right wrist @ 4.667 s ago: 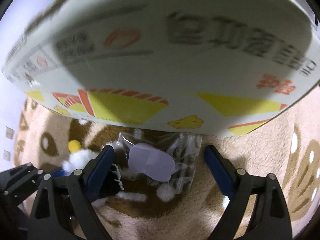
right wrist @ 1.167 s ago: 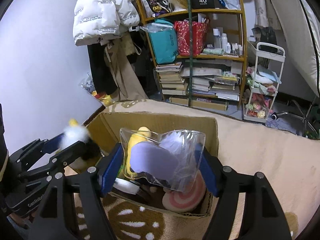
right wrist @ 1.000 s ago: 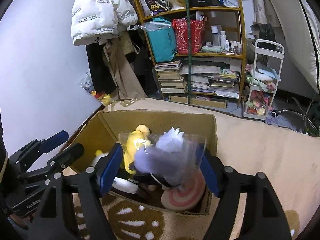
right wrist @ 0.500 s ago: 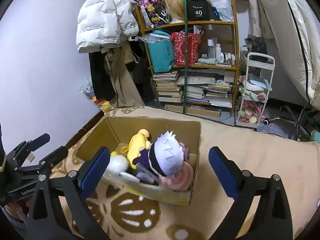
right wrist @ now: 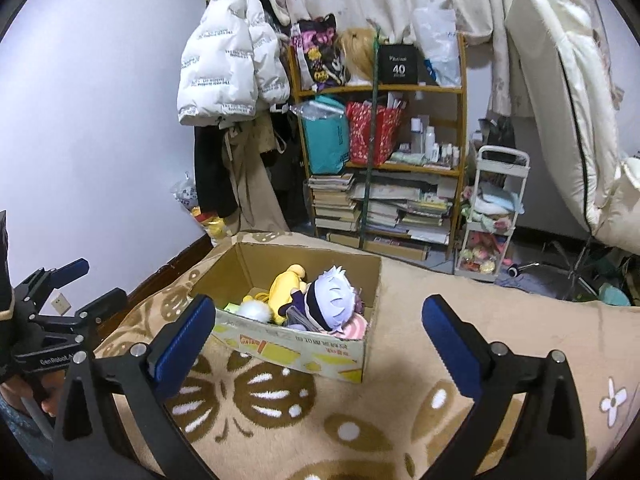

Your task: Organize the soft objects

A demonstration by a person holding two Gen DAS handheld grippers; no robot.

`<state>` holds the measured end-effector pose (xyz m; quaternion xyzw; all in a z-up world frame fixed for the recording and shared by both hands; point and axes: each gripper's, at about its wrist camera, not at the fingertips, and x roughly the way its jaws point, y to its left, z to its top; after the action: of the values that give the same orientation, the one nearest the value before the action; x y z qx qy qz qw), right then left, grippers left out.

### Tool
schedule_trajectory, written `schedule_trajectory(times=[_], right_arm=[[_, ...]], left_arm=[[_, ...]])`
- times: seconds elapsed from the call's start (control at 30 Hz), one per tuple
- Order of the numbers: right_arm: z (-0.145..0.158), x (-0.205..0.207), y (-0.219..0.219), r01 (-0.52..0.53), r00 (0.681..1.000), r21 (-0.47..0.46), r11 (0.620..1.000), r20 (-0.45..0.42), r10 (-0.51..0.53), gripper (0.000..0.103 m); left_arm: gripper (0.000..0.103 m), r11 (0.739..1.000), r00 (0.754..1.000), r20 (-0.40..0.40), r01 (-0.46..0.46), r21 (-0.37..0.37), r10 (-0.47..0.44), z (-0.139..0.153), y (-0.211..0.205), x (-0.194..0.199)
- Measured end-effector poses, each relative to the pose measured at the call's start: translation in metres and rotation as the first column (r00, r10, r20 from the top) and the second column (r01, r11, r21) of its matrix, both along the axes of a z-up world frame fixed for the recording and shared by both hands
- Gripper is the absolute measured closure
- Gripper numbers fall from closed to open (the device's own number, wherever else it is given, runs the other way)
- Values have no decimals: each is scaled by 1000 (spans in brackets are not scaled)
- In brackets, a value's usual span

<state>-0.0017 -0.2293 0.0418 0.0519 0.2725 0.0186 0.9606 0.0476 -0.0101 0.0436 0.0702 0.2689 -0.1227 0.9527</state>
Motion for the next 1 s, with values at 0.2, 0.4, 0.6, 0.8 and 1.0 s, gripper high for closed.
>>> schedule_trajectory(times=[0.2, 0.4, 0.6, 0.8, 1.0], right_arm=[[12, -33, -1, 24, 997, -26, 999, 73, -22, 0], [10, -46, -5, 30, 993, -5, 1000, 115, -29, 0], [0, -49, -14, 40, 988, 15, 999, 148, -42, 0], [-16, -38, -25, 53, 989, 56, 997, 133, -60, 0], [-21, -31, -27, 73, 987, 59, 996, 141, -80, 0]], left_arm=[[4, 999, 998, 50, -33, -2, 34, 11, 9, -27], [3, 1000, 997, 75, -26, 6, 26, 7, 11, -42], [3, 999, 995, 99, -34, 17, 32, -4, 10, -40], [3, 996, 986, 143, -88, -17, 90, -11, 16, -35], [3, 997, 987, 139, -81, 3, 80, -14, 13, -29]])
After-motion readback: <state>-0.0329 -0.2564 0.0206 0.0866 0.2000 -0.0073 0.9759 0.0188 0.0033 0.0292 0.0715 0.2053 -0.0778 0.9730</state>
